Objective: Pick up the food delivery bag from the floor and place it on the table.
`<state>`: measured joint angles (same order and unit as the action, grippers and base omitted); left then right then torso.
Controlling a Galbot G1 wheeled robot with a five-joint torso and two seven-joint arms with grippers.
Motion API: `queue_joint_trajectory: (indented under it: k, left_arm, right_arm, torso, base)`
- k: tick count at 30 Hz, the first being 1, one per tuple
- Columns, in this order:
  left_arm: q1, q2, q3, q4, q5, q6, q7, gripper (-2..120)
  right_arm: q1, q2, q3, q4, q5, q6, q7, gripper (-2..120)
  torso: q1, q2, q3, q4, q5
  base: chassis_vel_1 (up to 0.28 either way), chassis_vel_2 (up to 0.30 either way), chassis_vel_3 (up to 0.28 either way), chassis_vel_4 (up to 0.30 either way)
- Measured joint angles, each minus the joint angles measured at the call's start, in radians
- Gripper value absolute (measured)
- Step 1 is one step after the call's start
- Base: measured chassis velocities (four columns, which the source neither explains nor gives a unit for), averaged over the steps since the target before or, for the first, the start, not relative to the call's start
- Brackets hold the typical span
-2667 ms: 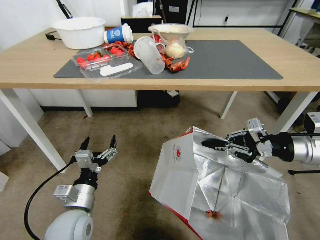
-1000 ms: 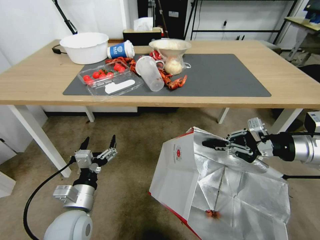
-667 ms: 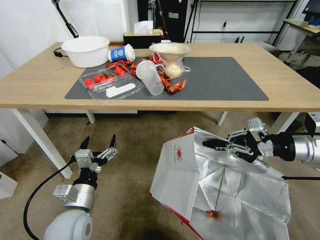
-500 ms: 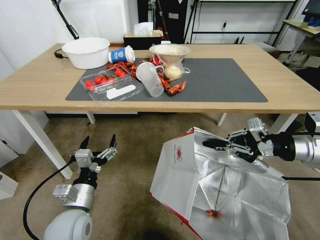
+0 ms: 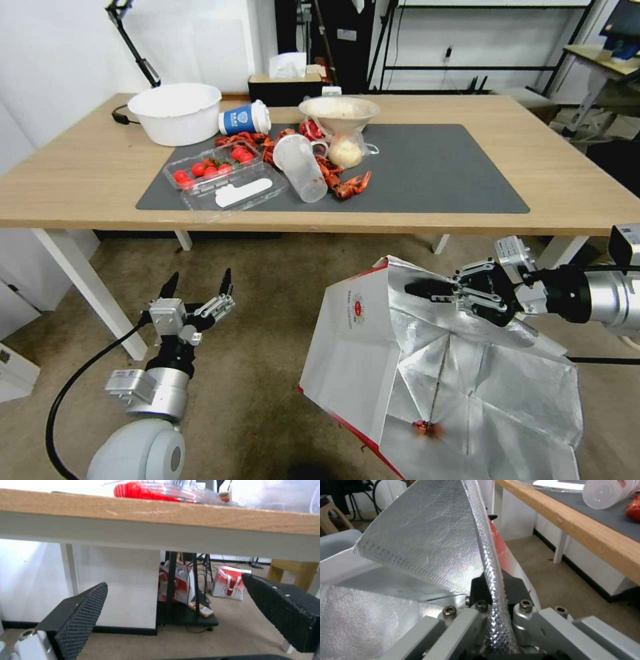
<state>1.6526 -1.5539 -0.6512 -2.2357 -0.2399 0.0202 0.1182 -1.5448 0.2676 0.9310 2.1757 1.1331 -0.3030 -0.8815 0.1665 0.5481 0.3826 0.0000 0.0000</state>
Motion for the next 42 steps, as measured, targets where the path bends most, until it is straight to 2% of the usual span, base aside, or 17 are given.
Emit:
queue_joint_trajectory:
  k: [42]
  left_arm:
    - [0.011, 0.002, -0.003, -0.010, 0.000, -0.007, 0.003, 100]
  right_arm:
    - [0.000, 0.002, 0.000, 0.001, 0.003, -0.002, -0.017, 0]
  torso:
    - [0.070, 0.174, 0.104, -0.0001, 0.0000]
  base:
    - [0.000, 0.000, 0.000, 0.000]
